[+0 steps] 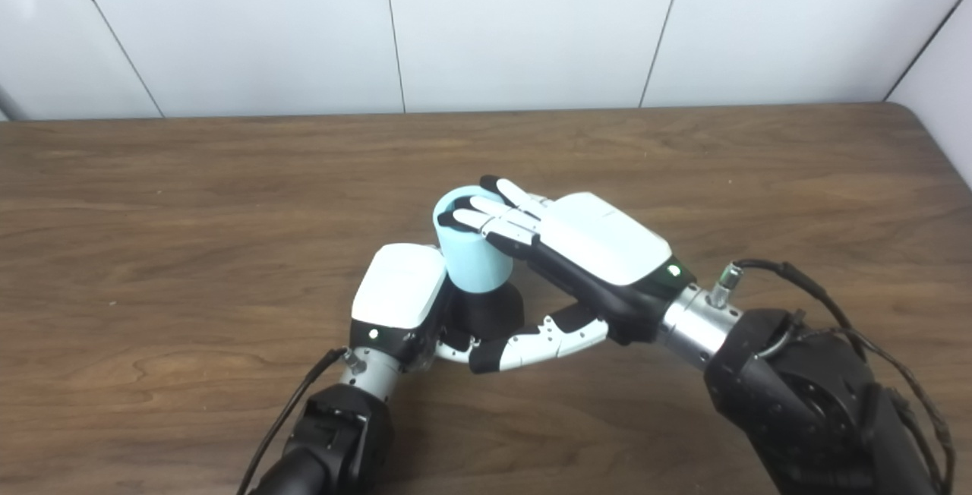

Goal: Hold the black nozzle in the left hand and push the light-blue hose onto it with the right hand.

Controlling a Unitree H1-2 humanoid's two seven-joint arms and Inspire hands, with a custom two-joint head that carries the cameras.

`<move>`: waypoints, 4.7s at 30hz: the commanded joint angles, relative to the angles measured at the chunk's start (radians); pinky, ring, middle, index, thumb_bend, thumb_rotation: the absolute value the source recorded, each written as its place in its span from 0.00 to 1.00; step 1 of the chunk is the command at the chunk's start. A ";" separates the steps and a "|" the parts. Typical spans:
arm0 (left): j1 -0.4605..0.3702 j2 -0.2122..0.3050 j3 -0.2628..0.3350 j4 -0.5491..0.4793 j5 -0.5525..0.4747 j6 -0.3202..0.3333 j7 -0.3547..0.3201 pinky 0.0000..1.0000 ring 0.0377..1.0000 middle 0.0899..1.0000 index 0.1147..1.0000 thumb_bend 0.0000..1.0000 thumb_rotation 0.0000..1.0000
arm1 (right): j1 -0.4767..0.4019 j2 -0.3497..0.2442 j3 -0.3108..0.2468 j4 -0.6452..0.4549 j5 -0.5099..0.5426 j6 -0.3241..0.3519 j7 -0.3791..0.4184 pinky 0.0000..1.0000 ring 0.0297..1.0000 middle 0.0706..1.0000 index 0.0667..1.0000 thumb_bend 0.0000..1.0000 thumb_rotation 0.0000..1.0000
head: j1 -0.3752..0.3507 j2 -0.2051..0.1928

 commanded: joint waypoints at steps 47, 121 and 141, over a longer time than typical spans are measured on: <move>0.064 0.009 -0.013 0.023 -0.057 -0.022 -0.130 0.48 0.47 0.38 0.42 0.53 0.00 | 0.194 -0.022 0.099 0.136 -0.074 -0.081 -0.117 0.93 0.98 0.94 0.88 0.59 1.00 | -0.013 0.015; 0.023 0.063 0.009 -0.032 -0.005 -0.062 -0.174 0.77 0.74 0.72 0.75 1.00 0.31 | 0.009 0.101 -0.129 -0.032 -0.023 0.001 -0.097 0.95 0.98 0.97 1.00 0.55 0.97 | -0.010 0.007; -0.092 0.171 0.142 -0.218 -0.014 -0.100 -0.498 0.98 0.91 0.88 0.88 1.00 0.46 | 0.026 0.103 -0.152 -0.007 -0.007 0.002 -0.140 0.95 0.98 0.97 1.00 0.56 0.95 | -0.008 0.005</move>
